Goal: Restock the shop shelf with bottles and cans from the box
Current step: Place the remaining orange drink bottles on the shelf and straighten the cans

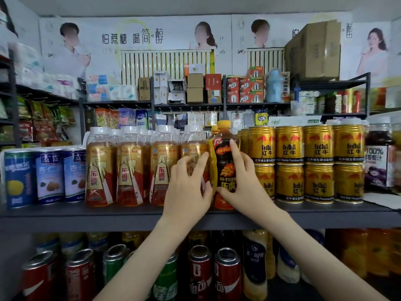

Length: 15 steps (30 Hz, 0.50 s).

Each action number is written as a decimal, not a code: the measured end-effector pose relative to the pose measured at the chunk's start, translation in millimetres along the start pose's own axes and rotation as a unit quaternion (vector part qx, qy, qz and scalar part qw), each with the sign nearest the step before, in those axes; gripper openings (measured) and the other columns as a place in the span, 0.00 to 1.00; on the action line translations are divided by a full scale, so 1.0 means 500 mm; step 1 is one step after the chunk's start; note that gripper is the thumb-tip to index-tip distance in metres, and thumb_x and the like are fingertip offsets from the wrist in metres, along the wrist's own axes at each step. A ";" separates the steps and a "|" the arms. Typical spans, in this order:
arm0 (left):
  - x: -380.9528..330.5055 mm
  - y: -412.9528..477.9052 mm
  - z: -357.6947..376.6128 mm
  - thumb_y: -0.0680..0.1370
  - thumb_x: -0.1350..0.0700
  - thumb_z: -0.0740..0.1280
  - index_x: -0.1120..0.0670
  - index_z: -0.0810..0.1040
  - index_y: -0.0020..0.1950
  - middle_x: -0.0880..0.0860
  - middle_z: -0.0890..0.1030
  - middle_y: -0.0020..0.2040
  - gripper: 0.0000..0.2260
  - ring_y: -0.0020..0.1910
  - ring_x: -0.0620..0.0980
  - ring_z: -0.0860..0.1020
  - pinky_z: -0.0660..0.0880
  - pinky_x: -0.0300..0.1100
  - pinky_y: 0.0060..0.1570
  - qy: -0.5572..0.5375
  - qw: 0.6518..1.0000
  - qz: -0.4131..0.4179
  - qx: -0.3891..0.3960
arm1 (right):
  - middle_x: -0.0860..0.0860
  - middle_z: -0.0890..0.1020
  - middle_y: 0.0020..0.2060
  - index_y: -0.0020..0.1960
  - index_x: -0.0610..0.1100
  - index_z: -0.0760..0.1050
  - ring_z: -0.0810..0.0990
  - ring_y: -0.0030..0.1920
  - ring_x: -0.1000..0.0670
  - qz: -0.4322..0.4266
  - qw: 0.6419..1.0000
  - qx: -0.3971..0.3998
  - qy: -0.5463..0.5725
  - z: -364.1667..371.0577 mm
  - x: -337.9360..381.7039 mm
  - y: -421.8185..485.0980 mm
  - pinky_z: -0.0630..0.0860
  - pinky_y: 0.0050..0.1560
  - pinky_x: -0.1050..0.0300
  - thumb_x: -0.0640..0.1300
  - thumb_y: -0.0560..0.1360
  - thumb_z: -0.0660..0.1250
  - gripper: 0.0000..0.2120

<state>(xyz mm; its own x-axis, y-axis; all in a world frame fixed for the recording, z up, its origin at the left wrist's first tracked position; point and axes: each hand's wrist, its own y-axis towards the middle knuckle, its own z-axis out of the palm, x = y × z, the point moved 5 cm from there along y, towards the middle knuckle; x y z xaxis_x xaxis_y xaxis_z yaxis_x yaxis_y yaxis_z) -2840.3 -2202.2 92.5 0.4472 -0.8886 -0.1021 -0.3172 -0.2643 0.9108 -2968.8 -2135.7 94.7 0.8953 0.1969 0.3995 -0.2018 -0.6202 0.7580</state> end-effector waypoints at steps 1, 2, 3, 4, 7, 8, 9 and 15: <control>-0.001 0.001 0.007 0.76 0.50 0.66 0.48 0.60 0.77 0.59 0.66 0.67 0.30 0.65 0.57 0.65 0.71 0.47 0.58 0.020 0.999 -0.014 0.021 | 0.50 0.50 0.75 0.73 0.67 0.32 0.56 0.74 0.47 -0.009 0.999 0.013 -0.031 0.007 0.001 -0.005 0.64 0.69 0.54 0.45 0.74 0.69 0.49; -0.002 0.002 0.015 0.76 0.50 0.66 0.46 0.55 0.78 0.60 0.63 0.69 0.33 0.66 0.59 0.63 0.71 0.49 0.59 0.036 0.998 -0.028 0.043 | 0.49 0.47 0.76 0.72 0.68 0.31 0.52 0.76 0.43 -0.011 0.998 0.019 -0.054 0.010 0.003 -0.009 0.63 0.70 0.48 0.46 0.74 0.69 0.50; -0.004 0.002 0.021 0.77 0.50 0.66 0.44 0.51 0.78 0.61 0.60 0.71 0.35 0.67 0.60 0.62 0.70 0.50 0.61 0.050 0.996 -0.039 0.061 | 0.48 0.46 0.76 0.71 0.69 0.31 0.51 0.76 0.42 -0.011 0.997 0.019 -0.069 0.012 0.004 -0.011 0.61 0.70 0.46 0.47 0.75 0.69 0.49; -0.006 0.003 0.025 0.77 0.50 0.66 0.42 0.46 0.78 0.62 0.56 0.73 0.36 0.69 0.60 0.60 0.70 0.51 0.62 0.064 0.994 -0.049 0.075 | 0.47 0.45 0.76 0.71 0.69 0.31 0.51 0.76 0.41 -0.011 0.997 0.017 -0.080 0.012 0.006 -0.011 0.61 0.70 0.46 0.47 0.75 0.68 0.49; 0.000 0.006 0.036 0.79 0.50 0.64 0.42 0.40 0.78 0.63 0.47 0.76 0.37 0.72 0.61 0.56 0.65 0.51 0.67 0.094 0.986 -0.076 0.113 | 0.43 0.43 0.77 0.71 0.69 0.30 0.56 0.75 0.38 -0.006 0.991 0.026 -0.128 0.018 0.008 -0.002 0.65 0.68 0.48 0.46 0.77 0.67 0.47; 0.002 0.008 0.037 0.80 0.50 0.63 0.42 0.40 0.78 0.63 0.46 0.76 0.36 0.72 0.61 0.56 0.65 0.51 0.67 0.093 0.985 -0.082 0.120 | 0.42 0.42 0.77 0.71 0.68 0.30 0.59 0.74 0.37 0.000 0.990 0.032 -0.140 0.022 0.005 0.002 0.66 0.67 0.48 0.45 0.77 0.66 0.47; 0.002 0.008 0.037 0.80 0.50 0.63 0.43 0.41 0.78 0.63 0.47 0.76 0.36 0.72 0.61 0.56 0.65 0.50 0.67 0.088 0.985 -0.084 0.122 | 0.41 0.41 0.77 0.71 0.67 0.29 0.61 0.73 0.37 0.007 0.988 0.039 -0.147 0.025 0.001 0.008 0.67 0.67 0.48 0.45 0.78 0.66 0.47; 0.006 0.005 0.026 0.78 0.52 0.67 0.46 0.47 0.79 0.63 0.52 0.76 0.37 0.71 0.60 0.58 0.66 0.50 0.67 0.108 0.987 -0.068 0.095 | 0.36 0.39 0.75 0.71 0.61 0.27 0.62 0.71 0.34 0.037 0.983 0.051 -0.170 0.053 -0.020 0.040 0.66 0.67 0.47 0.40 0.79 0.63 0.46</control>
<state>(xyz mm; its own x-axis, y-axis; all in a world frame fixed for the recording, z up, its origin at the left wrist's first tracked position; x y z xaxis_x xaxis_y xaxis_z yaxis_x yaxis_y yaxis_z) -2850.5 -2210.2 89.3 0.6575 -0.7452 -0.1112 -0.3841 -0.4586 0.8013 -2971.6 -2170.2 92.2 0.9640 -0.1072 0.2432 -0.2469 -0.7000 0.6701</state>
